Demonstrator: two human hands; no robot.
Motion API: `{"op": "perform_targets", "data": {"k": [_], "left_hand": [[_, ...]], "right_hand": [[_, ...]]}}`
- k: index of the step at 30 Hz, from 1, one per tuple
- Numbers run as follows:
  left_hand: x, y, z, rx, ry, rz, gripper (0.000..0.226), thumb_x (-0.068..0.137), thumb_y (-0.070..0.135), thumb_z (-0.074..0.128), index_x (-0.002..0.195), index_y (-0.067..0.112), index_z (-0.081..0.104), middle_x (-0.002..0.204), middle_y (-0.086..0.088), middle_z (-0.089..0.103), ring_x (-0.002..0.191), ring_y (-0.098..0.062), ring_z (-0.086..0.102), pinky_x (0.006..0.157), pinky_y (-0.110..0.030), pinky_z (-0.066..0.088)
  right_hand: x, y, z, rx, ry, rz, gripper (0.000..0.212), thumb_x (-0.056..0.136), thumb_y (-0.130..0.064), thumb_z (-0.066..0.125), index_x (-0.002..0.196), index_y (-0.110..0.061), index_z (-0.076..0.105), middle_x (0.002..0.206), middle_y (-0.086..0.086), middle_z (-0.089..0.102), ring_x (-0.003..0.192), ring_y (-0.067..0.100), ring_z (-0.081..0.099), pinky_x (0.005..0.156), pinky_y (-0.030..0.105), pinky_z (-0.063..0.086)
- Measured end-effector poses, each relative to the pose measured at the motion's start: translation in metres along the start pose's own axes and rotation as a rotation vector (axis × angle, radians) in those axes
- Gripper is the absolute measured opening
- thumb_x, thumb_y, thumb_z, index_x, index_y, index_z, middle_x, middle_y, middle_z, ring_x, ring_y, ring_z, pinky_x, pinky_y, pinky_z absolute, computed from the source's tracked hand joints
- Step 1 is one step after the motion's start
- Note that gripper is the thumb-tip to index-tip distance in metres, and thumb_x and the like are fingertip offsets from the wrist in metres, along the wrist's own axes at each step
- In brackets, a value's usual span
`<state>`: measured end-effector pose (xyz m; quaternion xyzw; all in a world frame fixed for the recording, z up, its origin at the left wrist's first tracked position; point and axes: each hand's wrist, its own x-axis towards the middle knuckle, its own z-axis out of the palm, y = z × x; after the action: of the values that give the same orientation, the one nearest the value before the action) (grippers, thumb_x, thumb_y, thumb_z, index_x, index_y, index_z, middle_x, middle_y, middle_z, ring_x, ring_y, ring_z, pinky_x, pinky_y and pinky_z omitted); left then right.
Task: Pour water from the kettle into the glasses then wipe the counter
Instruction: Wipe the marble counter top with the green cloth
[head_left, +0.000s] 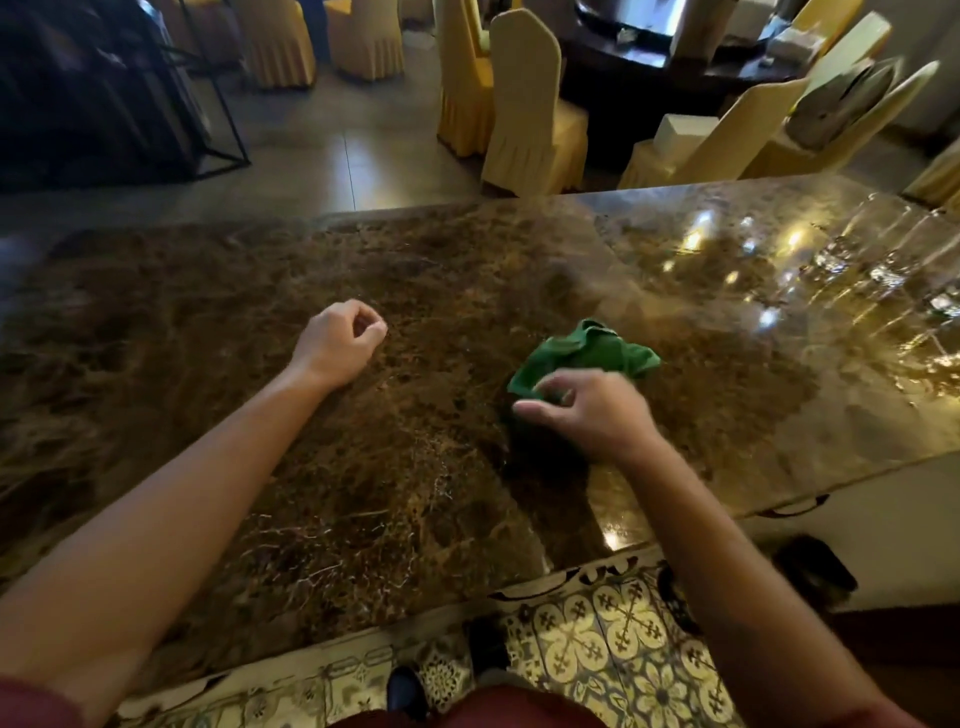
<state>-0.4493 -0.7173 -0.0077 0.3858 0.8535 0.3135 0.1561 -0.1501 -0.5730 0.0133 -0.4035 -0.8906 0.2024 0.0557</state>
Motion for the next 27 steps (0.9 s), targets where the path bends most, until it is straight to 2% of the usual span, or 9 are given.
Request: {"op": "perform_targets", "data": {"k": [2, 4, 7, 10, 13, 15, 21, 24, 27], "left_hand": [[0.002, -0.015, 0.007, 0.111, -0.036, -0.016, 0.025, 0.099, 0.034, 0.061, 0.117, 0.017, 0.068, 0.123, -0.008, 0.064, 0.110, -0.022, 0.058, 0.089, -0.036, 0.047], [0.001, -0.028, 0.009, 0.226, -0.043, -0.002, 0.032, 0.098, 0.037, 0.061, 0.123, 0.017, 0.066, 0.130, -0.008, 0.061, 0.120, -0.025, 0.056, 0.097, -0.041, 0.048], [-0.004, -0.043, 0.011, 0.478, -0.036, 0.031, 0.049, 0.097, 0.050, 0.058, 0.134, 0.018, 0.061, 0.146, -0.009, 0.052, 0.139, -0.029, 0.043, 0.112, -0.047, 0.039], [-0.012, -0.059, 0.010, 0.697, -0.057, -0.010, 0.072, 0.096, 0.069, 0.041, 0.151, 0.024, 0.044, 0.165, -0.012, 0.028, 0.155, -0.031, 0.017, 0.122, -0.051, 0.019], [-0.018, -0.073, 0.006, 0.631, -0.236, -0.117, 0.086, 0.090, 0.080, 0.020, 0.162, 0.033, 0.008, 0.171, -0.005, -0.006, 0.156, -0.025, -0.011, 0.125, -0.048, 0.001], [-0.020, -0.075, 0.007, 0.567, -0.286, -0.151, 0.086, 0.091, 0.079, 0.020, 0.161, 0.035, -0.003, 0.169, 0.000, -0.017, 0.154, -0.019, -0.020, 0.126, -0.046, -0.006], [-0.023, -0.076, 0.013, 0.498, -0.240, -0.171, 0.084, 0.093, 0.077, 0.024, 0.161, 0.036, -0.003, 0.168, 0.003, -0.021, 0.152, -0.016, -0.027, 0.123, -0.042, -0.015], [-0.028, -0.074, 0.003, 0.400, -0.203, -0.145, 0.087, 0.090, 0.077, 0.027, 0.162, 0.033, 0.008, 0.171, 0.002, -0.009, 0.154, -0.015, -0.018, 0.125, -0.041, -0.008], [-0.043, -0.097, -0.028, 0.349, -0.026, -0.126, 0.079, 0.096, 0.068, 0.037, 0.162, 0.027, 0.018, 0.171, 0.001, 0.003, 0.156, -0.017, -0.009, 0.126, -0.042, -0.001]], "right_hand": [[-0.001, 0.007, 0.017, 0.108, 0.151, 0.071, 0.052, 0.088, -0.072, 0.056, 0.117, -0.032, 0.074, 0.096, -0.004, 0.079, 0.088, 0.017, 0.074, 0.080, 0.040, 0.061], [0.007, 0.016, 0.030, 0.196, 0.369, 0.194, 0.052, 0.095, -0.057, 0.056, 0.134, -0.023, 0.065, 0.126, 0.008, 0.073, 0.120, 0.029, 0.066, 0.102, 0.045, 0.052], [0.028, 0.011, 0.057, 0.164, 0.202, 0.340, 0.077, 0.100, -0.057, 0.051, 0.159, -0.010, 0.035, 0.166, 0.026, 0.029, 0.155, 0.040, 0.024, 0.126, 0.052, 0.020], [0.055, 0.001, 0.083, 0.044, 0.176, 0.278, 0.084, 0.100, -0.058, 0.047, 0.163, -0.007, 0.025, 0.169, 0.031, 0.011, 0.158, 0.046, 0.007, 0.128, 0.057, 0.006], [0.100, -0.007, 0.086, 0.019, 0.140, 0.205, 0.083, 0.100, -0.057, 0.042, 0.164, -0.009, 0.022, 0.171, 0.029, 0.006, 0.159, 0.044, 0.003, 0.130, 0.054, 0.004], [0.135, -0.019, 0.084, 0.009, 0.092, 0.154, 0.082, 0.100, -0.057, 0.040, 0.164, -0.009, 0.021, 0.171, 0.028, 0.006, 0.159, 0.043, 0.004, 0.130, 0.053, 0.005], [0.223, -0.069, 0.093, -0.018, -0.004, -0.064, 0.079, 0.101, -0.057, 0.036, 0.166, -0.016, 0.019, 0.173, 0.023, 0.004, 0.161, 0.036, 0.001, 0.131, 0.048, 0.004], [0.254, -0.103, 0.103, -0.032, -0.051, -0.146, 0.079, 0.100, -0.058, 0.036, 0.166, -0.017, 0.020, 0.173, 0.022, 0.005, 0.161, 0.035, 0.002, 0.131, 0.048, 0.004], [0.280, -0.143, 0.117, -0.053, -0.085, -0.241, 0.079, 0.098, -0.059, 0.037, 0.166, -0.020, 0.022, 0.174, 0.019, 0.006, 0.162, 0.032, 0.004, 0.131, 0.046, 0.006]]}}
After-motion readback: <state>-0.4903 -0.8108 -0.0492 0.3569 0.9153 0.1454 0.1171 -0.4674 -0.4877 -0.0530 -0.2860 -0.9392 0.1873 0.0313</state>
